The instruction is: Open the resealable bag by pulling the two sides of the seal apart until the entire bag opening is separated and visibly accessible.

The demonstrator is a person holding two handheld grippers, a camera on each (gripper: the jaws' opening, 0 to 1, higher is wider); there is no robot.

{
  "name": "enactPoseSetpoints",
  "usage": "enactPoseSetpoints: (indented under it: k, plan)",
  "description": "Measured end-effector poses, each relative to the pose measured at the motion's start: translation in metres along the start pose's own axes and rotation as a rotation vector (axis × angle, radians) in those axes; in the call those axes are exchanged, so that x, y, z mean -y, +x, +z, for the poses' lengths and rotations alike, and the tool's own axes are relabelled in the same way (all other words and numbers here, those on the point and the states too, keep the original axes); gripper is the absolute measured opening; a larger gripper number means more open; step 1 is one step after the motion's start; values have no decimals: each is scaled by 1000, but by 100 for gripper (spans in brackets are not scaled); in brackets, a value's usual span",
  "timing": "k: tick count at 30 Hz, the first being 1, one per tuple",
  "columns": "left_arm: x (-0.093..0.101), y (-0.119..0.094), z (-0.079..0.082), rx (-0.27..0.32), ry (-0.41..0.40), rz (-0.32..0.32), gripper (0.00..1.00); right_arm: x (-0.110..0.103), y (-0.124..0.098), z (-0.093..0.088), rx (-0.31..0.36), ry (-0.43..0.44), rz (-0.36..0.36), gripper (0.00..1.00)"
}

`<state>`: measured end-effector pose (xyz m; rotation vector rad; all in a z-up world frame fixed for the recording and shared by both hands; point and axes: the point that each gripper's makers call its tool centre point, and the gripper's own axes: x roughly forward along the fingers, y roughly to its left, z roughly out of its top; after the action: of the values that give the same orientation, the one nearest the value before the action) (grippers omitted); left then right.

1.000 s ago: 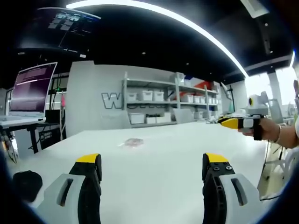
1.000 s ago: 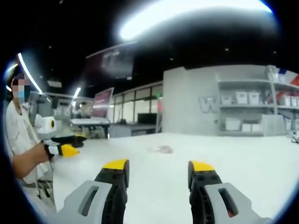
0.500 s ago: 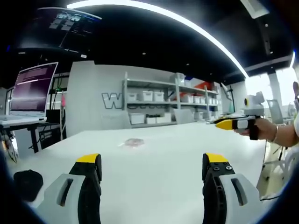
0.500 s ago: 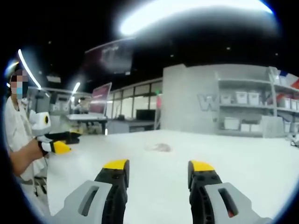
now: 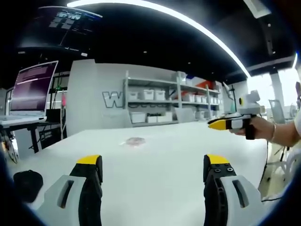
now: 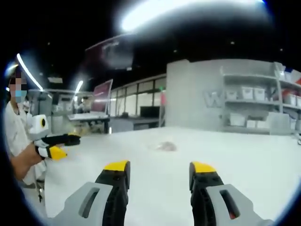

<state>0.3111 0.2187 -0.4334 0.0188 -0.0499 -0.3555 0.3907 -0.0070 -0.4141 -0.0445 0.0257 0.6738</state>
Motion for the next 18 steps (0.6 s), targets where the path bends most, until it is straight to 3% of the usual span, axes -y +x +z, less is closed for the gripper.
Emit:
enactPoseSetpoints:
  k: [18]
  plan:
    - [-3, 5, -3, -10, -4, 7, 87, 7, 23, -3, -28, -34, -8, 50]
